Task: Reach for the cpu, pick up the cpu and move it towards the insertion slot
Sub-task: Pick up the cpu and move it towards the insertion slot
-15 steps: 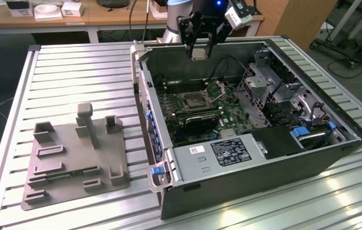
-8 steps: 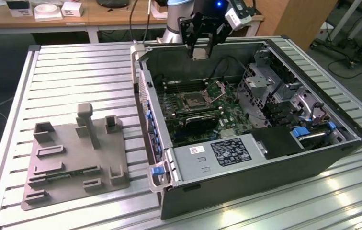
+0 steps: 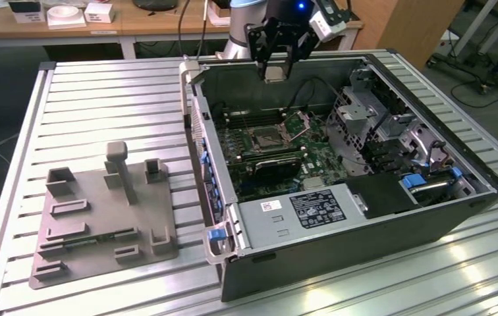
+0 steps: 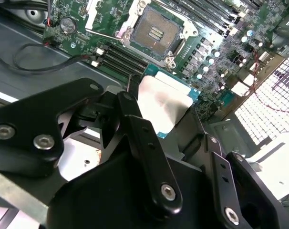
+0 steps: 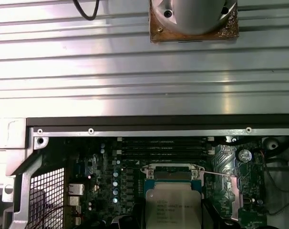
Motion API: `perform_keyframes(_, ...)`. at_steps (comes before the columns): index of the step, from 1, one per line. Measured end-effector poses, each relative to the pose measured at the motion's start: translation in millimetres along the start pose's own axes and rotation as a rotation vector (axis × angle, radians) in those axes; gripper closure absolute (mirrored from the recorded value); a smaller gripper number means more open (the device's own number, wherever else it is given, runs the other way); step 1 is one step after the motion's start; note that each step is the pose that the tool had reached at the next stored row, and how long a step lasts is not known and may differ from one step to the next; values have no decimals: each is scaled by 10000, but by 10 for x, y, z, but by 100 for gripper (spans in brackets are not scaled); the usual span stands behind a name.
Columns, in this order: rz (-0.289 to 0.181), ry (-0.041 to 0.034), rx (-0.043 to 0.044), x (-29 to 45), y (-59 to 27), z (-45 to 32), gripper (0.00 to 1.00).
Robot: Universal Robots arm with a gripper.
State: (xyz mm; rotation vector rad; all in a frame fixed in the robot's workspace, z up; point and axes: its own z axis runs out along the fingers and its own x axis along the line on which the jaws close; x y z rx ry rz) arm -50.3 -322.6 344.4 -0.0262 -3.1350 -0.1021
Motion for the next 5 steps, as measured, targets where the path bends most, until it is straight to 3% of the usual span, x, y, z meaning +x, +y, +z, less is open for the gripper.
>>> perform_keyframes(5,-22,1,-1,0,0,1,46)
